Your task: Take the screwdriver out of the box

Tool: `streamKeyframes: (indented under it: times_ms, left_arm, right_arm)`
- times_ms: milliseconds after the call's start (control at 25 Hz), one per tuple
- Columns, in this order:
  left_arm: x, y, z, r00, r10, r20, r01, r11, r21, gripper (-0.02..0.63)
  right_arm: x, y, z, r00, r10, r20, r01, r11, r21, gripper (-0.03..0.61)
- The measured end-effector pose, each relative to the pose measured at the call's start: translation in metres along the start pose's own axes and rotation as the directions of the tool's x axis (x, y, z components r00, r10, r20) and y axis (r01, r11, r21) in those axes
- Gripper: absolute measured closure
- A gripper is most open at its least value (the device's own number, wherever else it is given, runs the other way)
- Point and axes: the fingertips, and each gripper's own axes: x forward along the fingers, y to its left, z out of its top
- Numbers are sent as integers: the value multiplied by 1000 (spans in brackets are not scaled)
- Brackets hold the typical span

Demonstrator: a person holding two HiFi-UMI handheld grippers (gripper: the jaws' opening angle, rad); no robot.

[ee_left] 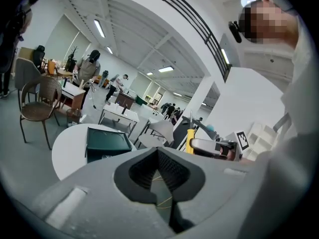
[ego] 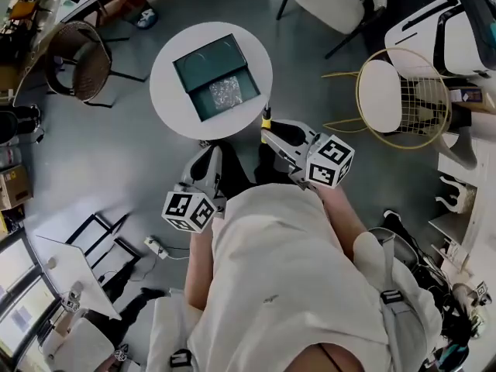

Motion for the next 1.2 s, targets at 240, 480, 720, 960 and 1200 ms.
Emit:
streamKeyframes:
  times_ms: [240, 480, 720, 960, 1200]
  left_arm:
    - [-1, -21, 15, 999, 21, 48, -25, 995, 93, 604]
    - [-10, -28, 35, 995, 45, 91, -62, 980, 190, 604]
    - [-9, -33, 35, 993, 51, 106, -70, 980, 188, 604]
    - [-8, -37, 36, 994, 44, 96, -63, 976, 209, 604]
    - [-15, -37, 29, 996, 32, 80, -49, 976, 212, 604]
  right_arm:
    - [-25, 28, 40, 994, 87, 70, -81, 994, -77, 497]
    - [-30, 43, 60, 990, 105, 90, -90, 984, -155, 499]
    - [-33, 44, 61, 991, 97, 93, -81, 983, -162, 499]
    - [-33, 46, 59, 992, 86, 92, -71, 985, -156, 499]
    - [-34, 55, 43, 994, 64, 92, -51, 989, -137, 499]
